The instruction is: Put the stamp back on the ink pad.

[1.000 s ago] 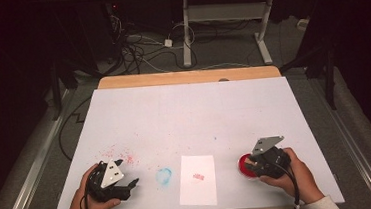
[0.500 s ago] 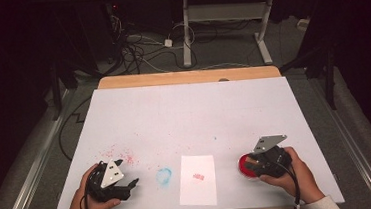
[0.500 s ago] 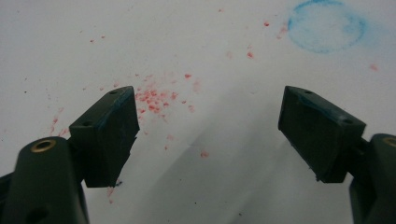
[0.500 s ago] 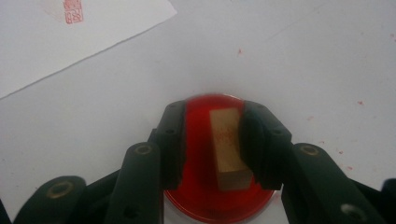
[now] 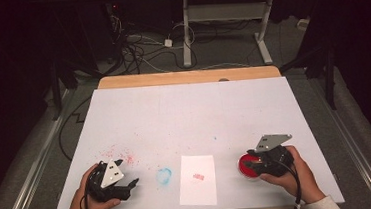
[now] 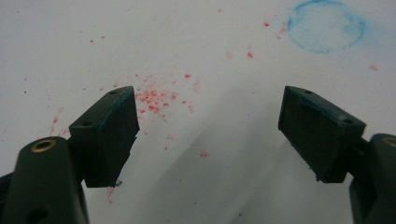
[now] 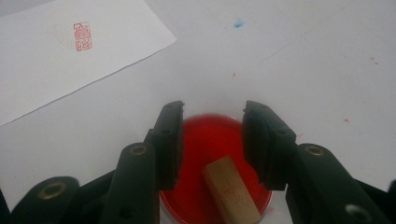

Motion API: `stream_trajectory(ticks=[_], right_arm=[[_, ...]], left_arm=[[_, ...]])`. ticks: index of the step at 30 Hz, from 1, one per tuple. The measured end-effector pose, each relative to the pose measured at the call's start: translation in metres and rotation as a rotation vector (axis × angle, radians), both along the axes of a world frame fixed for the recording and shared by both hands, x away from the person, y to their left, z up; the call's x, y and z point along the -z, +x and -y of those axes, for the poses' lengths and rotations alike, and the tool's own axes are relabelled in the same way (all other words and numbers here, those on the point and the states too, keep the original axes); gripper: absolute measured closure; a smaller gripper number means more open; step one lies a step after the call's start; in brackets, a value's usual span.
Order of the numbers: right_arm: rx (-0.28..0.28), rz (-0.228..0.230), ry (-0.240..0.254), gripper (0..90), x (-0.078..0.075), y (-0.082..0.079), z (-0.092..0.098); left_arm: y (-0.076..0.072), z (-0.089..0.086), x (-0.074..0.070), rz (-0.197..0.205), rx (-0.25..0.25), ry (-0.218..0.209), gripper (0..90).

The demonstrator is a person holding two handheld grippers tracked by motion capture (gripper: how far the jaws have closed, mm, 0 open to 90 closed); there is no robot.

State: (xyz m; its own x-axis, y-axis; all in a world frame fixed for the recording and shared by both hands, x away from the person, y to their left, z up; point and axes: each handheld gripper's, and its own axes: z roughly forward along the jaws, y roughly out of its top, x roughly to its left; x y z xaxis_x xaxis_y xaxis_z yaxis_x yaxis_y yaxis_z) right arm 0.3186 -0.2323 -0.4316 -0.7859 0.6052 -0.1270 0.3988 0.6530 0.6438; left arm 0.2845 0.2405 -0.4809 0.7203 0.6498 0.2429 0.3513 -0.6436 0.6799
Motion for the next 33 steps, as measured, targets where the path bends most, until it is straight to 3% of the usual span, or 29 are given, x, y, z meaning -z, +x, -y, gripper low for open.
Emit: stream_trajectory(ticks=[8, 20, 33], right_arm=[[0.013, 0.060, 0.028, 54.2, -0.007, -0.001, 0.000], [0.037, 0.210, 0.080, 42.4, -0.024, -0.006, 0.002], [0.163, 0.345, 0.125, 25.8, -0.032, -0.009, 0.002]], left_arm=[[0.000, 0.000, 0.000, 0.000, -0.001, -0.001, 19.3], [0.000, 0.001, 0.001, -0.012, -0.005, -0.002, 19.3], [0.000, 0.001, 0.001, -0.011, -0.006, -0.001, 19.3]])
